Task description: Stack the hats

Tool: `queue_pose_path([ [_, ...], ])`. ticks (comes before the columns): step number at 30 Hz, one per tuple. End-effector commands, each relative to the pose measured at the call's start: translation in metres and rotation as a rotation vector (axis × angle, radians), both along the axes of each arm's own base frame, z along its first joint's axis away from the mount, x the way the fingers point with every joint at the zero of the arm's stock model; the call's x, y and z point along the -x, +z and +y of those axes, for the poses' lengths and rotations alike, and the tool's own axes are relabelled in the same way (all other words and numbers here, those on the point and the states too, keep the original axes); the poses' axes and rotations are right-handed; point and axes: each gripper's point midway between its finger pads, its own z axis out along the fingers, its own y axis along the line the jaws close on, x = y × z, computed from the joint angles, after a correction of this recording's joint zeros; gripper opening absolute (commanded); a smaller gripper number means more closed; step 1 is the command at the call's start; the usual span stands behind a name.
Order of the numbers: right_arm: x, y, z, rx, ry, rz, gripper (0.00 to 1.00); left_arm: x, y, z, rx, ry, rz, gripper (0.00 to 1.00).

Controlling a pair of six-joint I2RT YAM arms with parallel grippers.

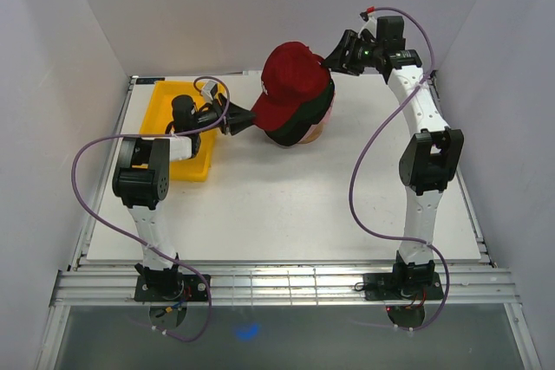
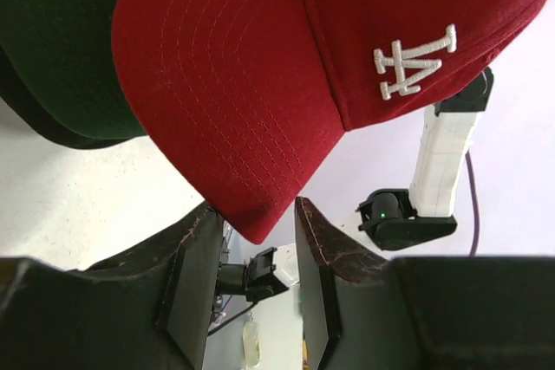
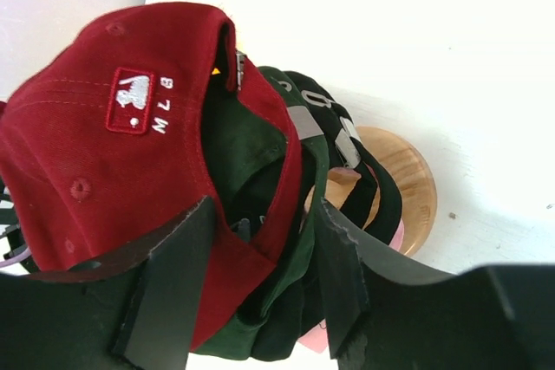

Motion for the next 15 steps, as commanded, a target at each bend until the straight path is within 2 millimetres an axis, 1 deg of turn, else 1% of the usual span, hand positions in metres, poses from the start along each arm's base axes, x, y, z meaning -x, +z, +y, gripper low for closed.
queue_pose_path([
  [1, -0.004, 0.031, 0.0, 0.007, -0.003, -0.093, 0.55, -0.001, 0.026, 0.001, -0.025, -0.006, -0.093, 0.48],
  [2, -0.005, 0.033, -0.001, 0.011, -0.01, -0.098, 0.52, -0.002, 0.029, 0.001, -0.028, -0.004, -0.103, 0.47],
  [3, -0.005, 0.036, -0.001, 0.013, -0.014, -0.107, 0.45, -0.002, 0.028, 0.001, -0.032, -0.006, -0.098, 0.45],
  [6, -0.005, 0.045, -0.003, 0.015, -0.028, -0.132, 0.36, -0.004, 0.032, 0.0, -0.041, -0.004, -0.105, 0.39],
  [8, -0.005, 0.054, -0.003, 0.008, -0.027, -0.153, 0.34, -0.006, 0.034, 0.0, -0.049, -0.003, -0.116, 0.35],
  [9, -0.005, 0.056, -0.003, 0.005, -0.026, -0.158, 0.3, -0.007, 0.035, 0.0, -0.051, -0.003, -0.117, 0.33],
  [10, -0.005, 0.057, -0.003, 0.005, -0.026, -0.161, 0.3, -0.007, 0.035, 0.0, -0.056, -0.005, -0.119, 0.31],
  [11, -0.005, 0.06, -0.003, 0.002, -0.027, -0.167, 0.34, -0.008, 0.037, 0.0, -0.058, -0.005, -0.128, 0.29],
  [13, -0.006, 0.06, -0.004, 0.008, -0.034, -0.167, 0.46, -0.008, 0.036, 0.0, -0.067, -0.008, -0.125, 0.29],
  [14, -0.006, 0.06, -0.005, 0.009, -0.037, -0.169, 0.55, -0.008, 0.036, 0.0, -0.069, -0.008, -0.129, 0.27],
  [15, -0.006, 0.06, -0.004, 0.008, -0.036, -0.169, 0.57, -0.009, 0.037, 0.0, -0.07, -0.008, -0.131, 0.27],
])
